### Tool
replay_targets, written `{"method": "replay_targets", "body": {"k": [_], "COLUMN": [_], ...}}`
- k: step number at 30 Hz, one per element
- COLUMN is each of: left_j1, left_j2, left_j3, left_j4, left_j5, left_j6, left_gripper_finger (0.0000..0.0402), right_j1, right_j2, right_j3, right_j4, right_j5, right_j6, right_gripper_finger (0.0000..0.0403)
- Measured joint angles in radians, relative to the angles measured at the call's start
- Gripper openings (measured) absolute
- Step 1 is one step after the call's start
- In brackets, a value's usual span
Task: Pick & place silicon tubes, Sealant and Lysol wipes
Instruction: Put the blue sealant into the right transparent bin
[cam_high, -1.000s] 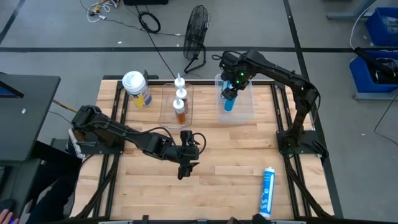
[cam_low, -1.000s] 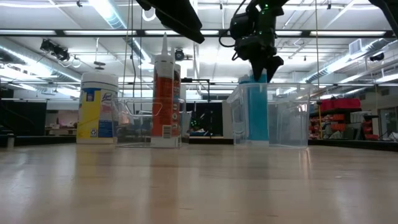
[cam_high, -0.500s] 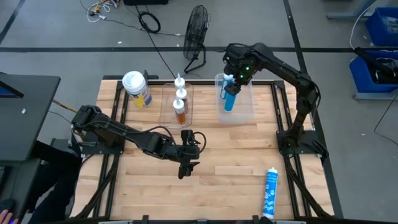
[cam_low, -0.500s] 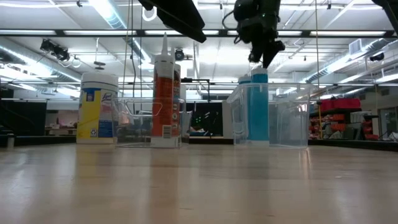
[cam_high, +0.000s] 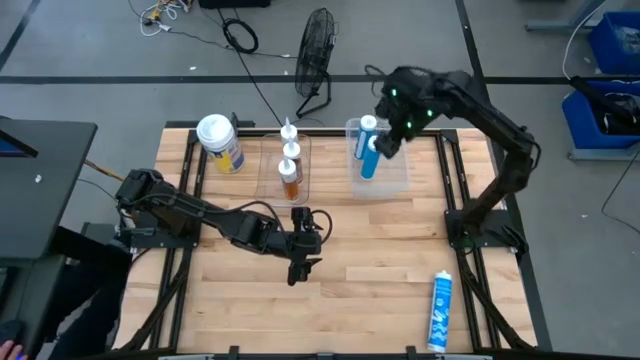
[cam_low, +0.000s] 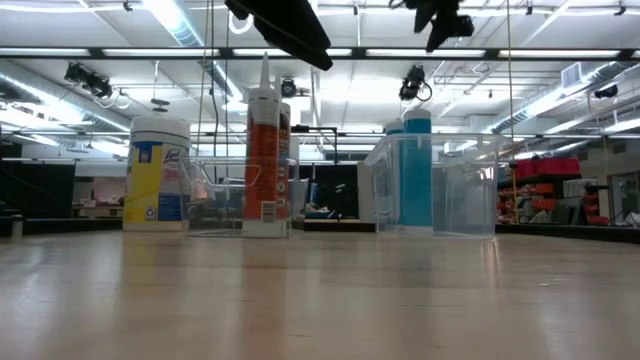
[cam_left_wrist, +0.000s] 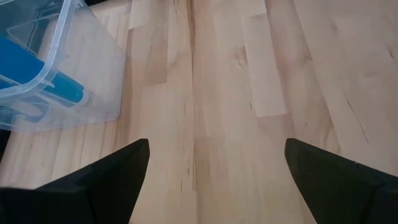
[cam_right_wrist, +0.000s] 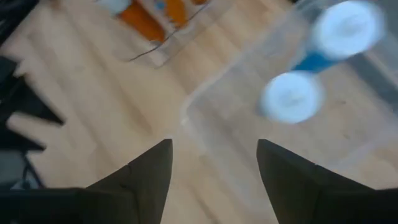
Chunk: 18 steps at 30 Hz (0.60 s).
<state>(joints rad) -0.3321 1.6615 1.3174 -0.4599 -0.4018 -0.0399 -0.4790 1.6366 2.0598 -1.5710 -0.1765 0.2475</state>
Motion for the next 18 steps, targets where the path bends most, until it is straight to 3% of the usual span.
{"method": "replay_targets", "body": {"k": [7,14,18], "left_j1": [0.0,-0.009,-0.012], "left_j2": [0.0,0.0,0.0], "left_j3": [0.0,0.0,0.001], "left_j4": [0.001,0.023,0.029], "left_j5": [0.006,0.009,0.071], "left_j6": [0.011,0.106,0.137], "left_gripper_finger": [0.0381,0.0381,0.0381], "right_j1": [0.25,0.528,0.686], "right_j2": [-0.071,-0.099,-0.102], "right_j3": [-0.09,-0.229,-0.322], "right_j4": [0.0,0.001,0.004], "right_j5": [0.006,0.089,0.142], "right_j6": [0.195,0.542,0.761], "right_gripper_finger": [0.0228,0.0228,0.0228]}}
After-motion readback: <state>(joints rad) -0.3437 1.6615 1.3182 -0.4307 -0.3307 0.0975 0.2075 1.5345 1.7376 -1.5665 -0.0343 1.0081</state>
